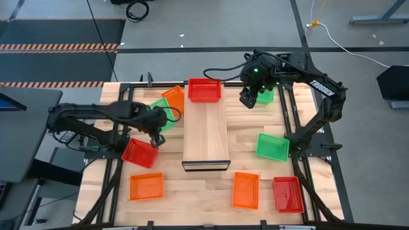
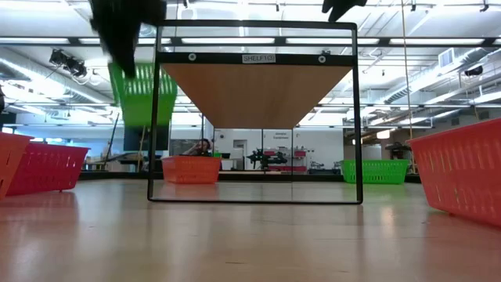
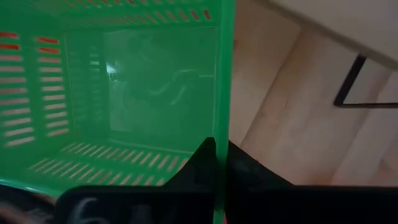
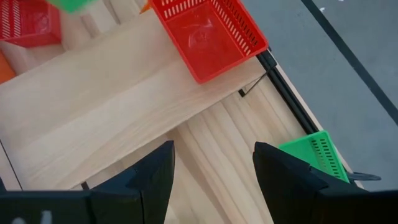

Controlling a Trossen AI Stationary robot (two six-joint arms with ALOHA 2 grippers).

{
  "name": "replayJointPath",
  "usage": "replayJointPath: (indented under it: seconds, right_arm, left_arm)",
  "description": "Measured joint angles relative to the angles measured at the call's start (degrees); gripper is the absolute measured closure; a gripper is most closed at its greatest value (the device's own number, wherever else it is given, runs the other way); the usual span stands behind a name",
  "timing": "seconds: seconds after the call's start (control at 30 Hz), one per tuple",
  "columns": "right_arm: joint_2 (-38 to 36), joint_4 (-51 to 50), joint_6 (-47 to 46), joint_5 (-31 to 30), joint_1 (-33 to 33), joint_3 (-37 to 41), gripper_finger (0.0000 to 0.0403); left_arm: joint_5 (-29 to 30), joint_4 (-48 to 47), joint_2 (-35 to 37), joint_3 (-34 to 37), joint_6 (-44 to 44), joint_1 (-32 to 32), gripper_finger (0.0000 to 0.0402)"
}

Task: Stack baskets on shelf by color
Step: Put the middle left green basket on the shelf

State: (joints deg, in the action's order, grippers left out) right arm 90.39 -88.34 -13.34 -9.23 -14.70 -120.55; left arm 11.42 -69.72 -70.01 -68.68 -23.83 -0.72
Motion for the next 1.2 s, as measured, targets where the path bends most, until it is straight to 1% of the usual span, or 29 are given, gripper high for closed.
replayJointPath:
  seconds: [0.13,0.2,0.27,0.37,0.53,0.6,0.77,0.87,0.93,1.1,1.2]
  right_arm:
    - [0.0,-0.2,0.5,0.0,0.0,0.0,0.018]
    - [0.0,-0.2,1.6,0.0,-0.2,0.0,0.018]
    - [0.0,-0.2,2.6,0.0,-0.3,0.0,0.018]
    - [0.0,-0.2,3.4,0.0,-0.8,0.0,0.018]
    - [-0.1,-0.2,3.5,-0.1,-1.5,0.0,0.018]
    - [-0.1,-0.2,3.5,-0.1,-1.6,0.0,0.018]
    - [-0.1,0.5,2.7,0.0,-1.7,0.0,0.018]
    - [-0.1,0.5,1.7,0.3,-1.5,0.0,0.018]
    - [-0.1,0.5,1.0,2.1,-1.4,0.0,0.018]
    - [-0.1,0.5,-1.9,7.8,-0.1,0.0,0.018]
    - [-0.1,1.3,-1.0,11.0,1.9,0.0,0.018]
  left_arm:
    - [0.7,-5.7,0.0,-8.6,3.0,0.4,0.0393]
    - [-0.6,-6.0,0.0,-12.1,8.2,1.1,0.0393]
    - [-1.7,-6.2,0.0,-15.1,16.7,2.4,0.0394]
    - [-2.3,-5.7,0.0,-18.4,33.0,5.0,0.0391]
    - [-2.3,-5.9,0.0,-19.8,57.1,8.4,0.039]
    - [-2.3,-5.8,-0.1,-19.8,63.8,8.7,0.0391]
    - [-2.7,-2.8,-3.1,-19.9,75.5,5.6,0.0391]
    - [-7.6,-0.7,-5.9,-19.9,80.6,2.2,0.0391]
    - [-10.0,-0.7,-8.4,-19.9,83.4,0.2,0.0391]
    - [-10.1,0.0,-13.9,-19.8,92.3,-2.9,0.0391]
    - [-10.3,0.8,-17.1,-19.8,96.7,-3.3,0.0391]
